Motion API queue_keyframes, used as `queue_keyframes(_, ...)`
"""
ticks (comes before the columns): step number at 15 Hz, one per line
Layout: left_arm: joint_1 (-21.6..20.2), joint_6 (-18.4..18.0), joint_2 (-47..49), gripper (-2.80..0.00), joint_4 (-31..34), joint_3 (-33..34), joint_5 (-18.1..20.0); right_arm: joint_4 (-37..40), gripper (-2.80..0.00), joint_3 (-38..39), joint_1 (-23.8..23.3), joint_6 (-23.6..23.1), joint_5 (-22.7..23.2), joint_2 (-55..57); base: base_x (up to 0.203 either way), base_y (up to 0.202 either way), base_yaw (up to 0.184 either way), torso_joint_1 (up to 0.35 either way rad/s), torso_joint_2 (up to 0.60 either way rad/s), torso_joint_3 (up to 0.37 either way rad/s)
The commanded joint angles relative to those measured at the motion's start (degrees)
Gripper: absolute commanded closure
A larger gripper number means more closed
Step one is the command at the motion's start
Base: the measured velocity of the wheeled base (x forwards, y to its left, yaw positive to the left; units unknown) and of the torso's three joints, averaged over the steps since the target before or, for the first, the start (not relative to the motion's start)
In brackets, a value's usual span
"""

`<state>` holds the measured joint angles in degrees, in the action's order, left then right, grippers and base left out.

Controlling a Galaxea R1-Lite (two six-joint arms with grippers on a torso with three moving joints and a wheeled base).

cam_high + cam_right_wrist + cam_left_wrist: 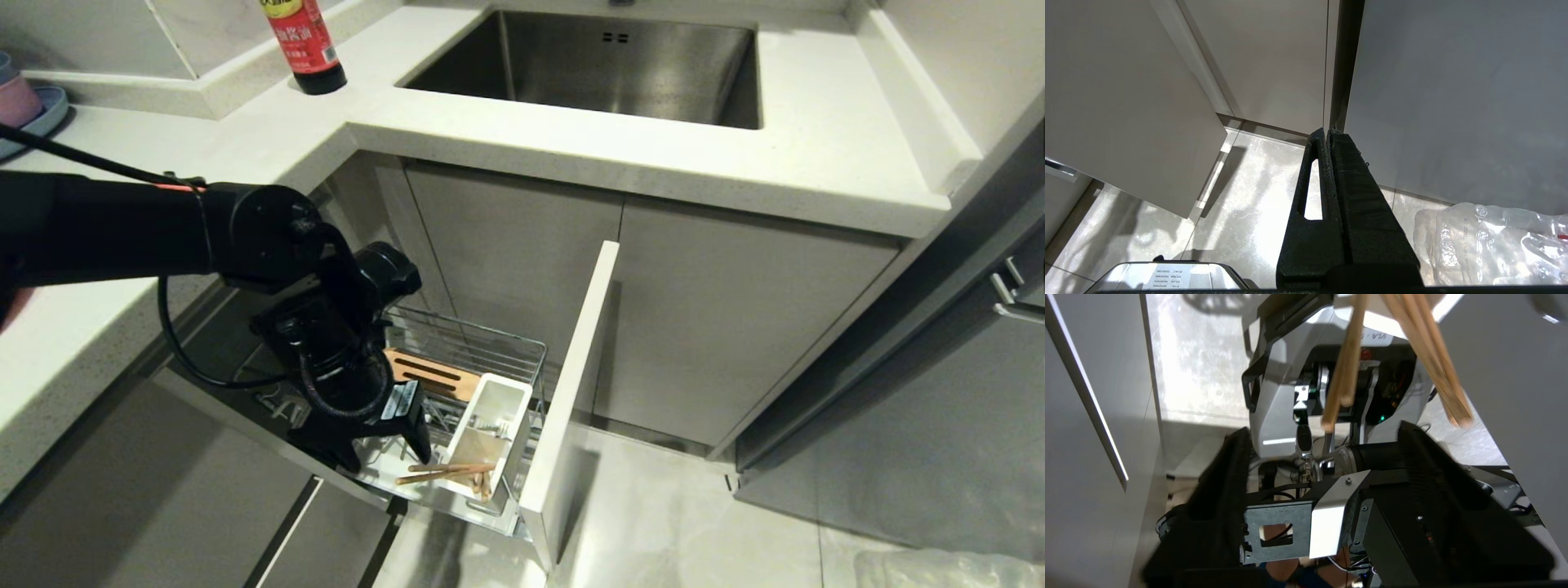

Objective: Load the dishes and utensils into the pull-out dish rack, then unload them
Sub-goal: Take the chopsticks out of the cupboard

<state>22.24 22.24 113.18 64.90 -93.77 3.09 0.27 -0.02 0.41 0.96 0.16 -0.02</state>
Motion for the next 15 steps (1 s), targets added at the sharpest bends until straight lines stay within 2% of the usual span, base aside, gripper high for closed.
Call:
queue_keyframes(1,0.0,0.11,3.05,-2.8,0.39,-0.4,0.12,0.0,0.0,0.02,0.02,0.0,0.02,0.02,0.0,0.0,0.0,0.0,0.0,0.0)
queue_keyframes(15,-0.85,-0.08,11.07,-2.8,1.28,-1.0,3.15,0.0,0.0,0.02,0.02,0.0,0.02,-0.06,0.0,0.0,0.0,0.0,0.0,0.0)
